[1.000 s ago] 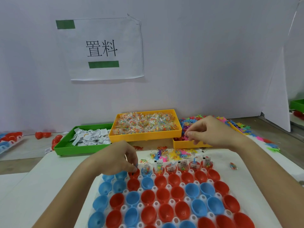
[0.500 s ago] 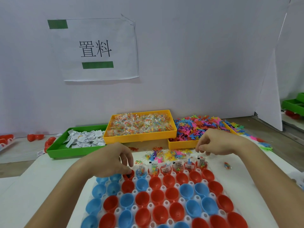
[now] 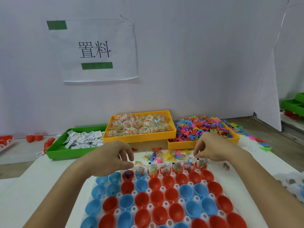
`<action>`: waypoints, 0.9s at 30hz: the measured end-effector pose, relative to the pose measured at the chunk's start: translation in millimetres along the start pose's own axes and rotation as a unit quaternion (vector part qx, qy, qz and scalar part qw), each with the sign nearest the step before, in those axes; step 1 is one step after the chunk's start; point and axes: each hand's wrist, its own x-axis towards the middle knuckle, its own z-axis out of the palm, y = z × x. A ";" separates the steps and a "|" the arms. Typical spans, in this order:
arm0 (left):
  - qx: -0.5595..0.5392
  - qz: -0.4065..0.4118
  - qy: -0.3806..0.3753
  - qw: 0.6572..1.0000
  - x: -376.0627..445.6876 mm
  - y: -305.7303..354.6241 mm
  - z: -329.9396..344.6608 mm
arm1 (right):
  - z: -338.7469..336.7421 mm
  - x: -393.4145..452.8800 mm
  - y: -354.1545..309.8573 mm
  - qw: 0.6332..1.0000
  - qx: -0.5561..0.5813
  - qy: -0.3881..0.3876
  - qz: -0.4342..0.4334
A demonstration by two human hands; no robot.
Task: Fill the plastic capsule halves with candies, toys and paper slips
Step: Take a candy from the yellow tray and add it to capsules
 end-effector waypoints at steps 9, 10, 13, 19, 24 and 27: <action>-0.009 0.017 0.010 1.000 1.2 -1.2 -1.0 | -3.5 -0.8 4.7 0.998 0.057 -0.013 -0.003; -0.011 0.019 0.012 1.000 1.4 -1.5 -1.1 | -6.6 -2.2 6.4 0.998 0.055 -0.020 0.002; -0.011 0.027 0.018 0.999 1.8 -0.8 -0.3 | -18.6 -7.0 12.8 0.998 0.034 -0.048 0.024; -0.009 0.037 0.021 0.999 2.5 3.3 1.1 | -17.8 -10.6 10.2 0.988 0.007 -0.137 0.066; -0.003 0.042 0.020 0.999 1.8 4.7 0.9 | -17.1 -9.7 7.3 0.984 -0.010 -0.160 0.074; -0.003 0.043 0.018 0.999 1.3 5.5 1.6 | -18.4 -11.4 4.8 0.983 -0.017 -0.165 0.076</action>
